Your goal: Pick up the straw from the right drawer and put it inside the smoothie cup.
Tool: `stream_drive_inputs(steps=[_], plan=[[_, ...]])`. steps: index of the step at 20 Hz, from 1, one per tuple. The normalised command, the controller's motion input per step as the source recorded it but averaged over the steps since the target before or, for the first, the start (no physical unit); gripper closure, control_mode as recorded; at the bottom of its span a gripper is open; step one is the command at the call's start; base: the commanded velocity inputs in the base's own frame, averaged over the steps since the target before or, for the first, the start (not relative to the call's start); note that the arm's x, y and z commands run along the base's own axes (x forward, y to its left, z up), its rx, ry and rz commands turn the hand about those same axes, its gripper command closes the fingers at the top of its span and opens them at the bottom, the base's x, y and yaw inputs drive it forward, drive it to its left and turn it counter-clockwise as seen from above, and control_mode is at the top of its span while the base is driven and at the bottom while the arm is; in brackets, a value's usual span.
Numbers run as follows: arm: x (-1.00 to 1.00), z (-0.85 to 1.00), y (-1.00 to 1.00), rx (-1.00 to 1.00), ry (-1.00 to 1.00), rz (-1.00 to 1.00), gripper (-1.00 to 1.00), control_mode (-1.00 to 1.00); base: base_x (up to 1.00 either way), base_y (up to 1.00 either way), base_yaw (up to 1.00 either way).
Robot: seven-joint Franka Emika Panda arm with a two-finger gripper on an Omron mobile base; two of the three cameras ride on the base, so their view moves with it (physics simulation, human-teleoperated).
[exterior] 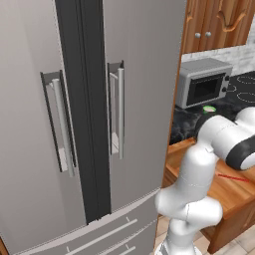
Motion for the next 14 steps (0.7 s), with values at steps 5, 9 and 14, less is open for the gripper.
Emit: stream_drive_inputs(steps=[5,9,14], plan=[[0.45,0.44,0.02,0.0,0.07,-0.12,-1.0,-1.0,0.0,0.0,0.0],[0.18,0.02,0.0,0.01,0.03,-0.05,-1.0,-1.0,0.0,0.0,0.0],[0.1,-0.29,-0.02,0.03,0.0,-0.03,-1.0,-1.0,0.0,0.0,0.0]])
